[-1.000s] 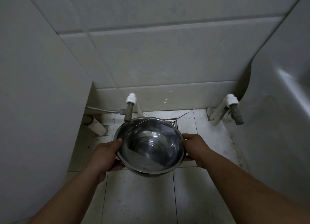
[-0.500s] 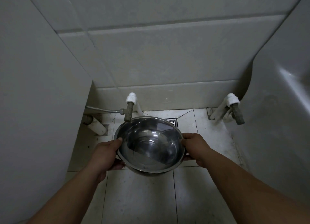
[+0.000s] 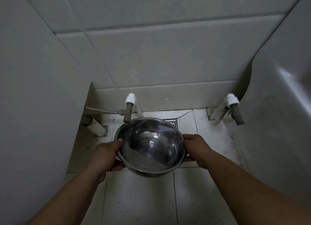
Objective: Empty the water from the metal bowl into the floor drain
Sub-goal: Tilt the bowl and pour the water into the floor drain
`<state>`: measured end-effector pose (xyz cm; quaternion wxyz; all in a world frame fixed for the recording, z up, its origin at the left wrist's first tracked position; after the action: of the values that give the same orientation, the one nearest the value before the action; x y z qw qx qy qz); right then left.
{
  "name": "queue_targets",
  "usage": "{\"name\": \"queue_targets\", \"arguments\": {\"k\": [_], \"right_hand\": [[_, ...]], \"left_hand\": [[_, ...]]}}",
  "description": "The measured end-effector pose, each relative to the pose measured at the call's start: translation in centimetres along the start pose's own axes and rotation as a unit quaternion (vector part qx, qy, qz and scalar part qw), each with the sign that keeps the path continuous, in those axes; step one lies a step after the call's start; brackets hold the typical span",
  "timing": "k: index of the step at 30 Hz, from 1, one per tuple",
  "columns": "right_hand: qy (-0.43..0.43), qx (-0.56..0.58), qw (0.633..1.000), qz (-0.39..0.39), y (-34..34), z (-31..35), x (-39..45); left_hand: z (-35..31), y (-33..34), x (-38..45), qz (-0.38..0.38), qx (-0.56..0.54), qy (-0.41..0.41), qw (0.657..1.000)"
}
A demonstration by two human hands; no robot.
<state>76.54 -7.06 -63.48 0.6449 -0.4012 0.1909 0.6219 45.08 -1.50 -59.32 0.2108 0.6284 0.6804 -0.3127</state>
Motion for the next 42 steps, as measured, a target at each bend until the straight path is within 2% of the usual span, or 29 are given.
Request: {"name": "queue_targets", "arguments": {"k": [42], "right_hand": [[0.006, -0.002, 1.0, -0.001, -0.01, -0.22, 0.56]], "left_hand": [[-0.73, 0.09, -0.35, -0.014, 0.008, 0.002, 1.0]]}}
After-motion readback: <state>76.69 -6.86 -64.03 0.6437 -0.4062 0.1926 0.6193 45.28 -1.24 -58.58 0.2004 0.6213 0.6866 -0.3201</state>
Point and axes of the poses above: each hand's wrist, its own x-axis towards the middle knuckle, its own y-axis out of the palm, z = x × y, the point moved 9 cm from there along x, towards the middle knuckle, and after that the axes turned 14 degrees about -x, right-handed, at the moved point
